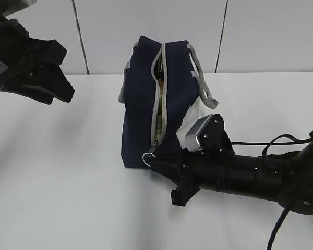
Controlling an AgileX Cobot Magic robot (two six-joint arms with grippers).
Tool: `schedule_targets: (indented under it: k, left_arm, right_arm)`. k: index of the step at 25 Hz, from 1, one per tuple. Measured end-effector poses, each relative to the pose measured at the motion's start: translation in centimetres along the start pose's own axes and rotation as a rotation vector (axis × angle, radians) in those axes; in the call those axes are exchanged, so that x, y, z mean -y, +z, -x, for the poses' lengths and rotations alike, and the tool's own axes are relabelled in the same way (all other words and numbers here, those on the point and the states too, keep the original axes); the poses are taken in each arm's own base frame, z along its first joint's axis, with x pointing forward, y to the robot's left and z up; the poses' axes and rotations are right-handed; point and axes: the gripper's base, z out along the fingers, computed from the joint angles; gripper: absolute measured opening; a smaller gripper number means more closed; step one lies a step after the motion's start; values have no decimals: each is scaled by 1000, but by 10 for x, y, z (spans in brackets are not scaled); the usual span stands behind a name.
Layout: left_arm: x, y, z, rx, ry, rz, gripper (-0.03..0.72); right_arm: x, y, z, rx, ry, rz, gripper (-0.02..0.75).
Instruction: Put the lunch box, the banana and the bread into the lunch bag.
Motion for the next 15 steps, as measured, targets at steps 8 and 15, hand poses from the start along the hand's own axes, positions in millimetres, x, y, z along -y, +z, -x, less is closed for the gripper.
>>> schedule_targets:
  k: [8, 15]
  left_arm:
    - [0, 0, 0, 0, 0, 0, 317]
    - [0, 0, 0, 1, 0, 0, 317]
  right_arm:
    - [-3, -3, -6, -30, 2, 0, -16]
    - [-9, -10, -11, -7, -17, 2, -16]
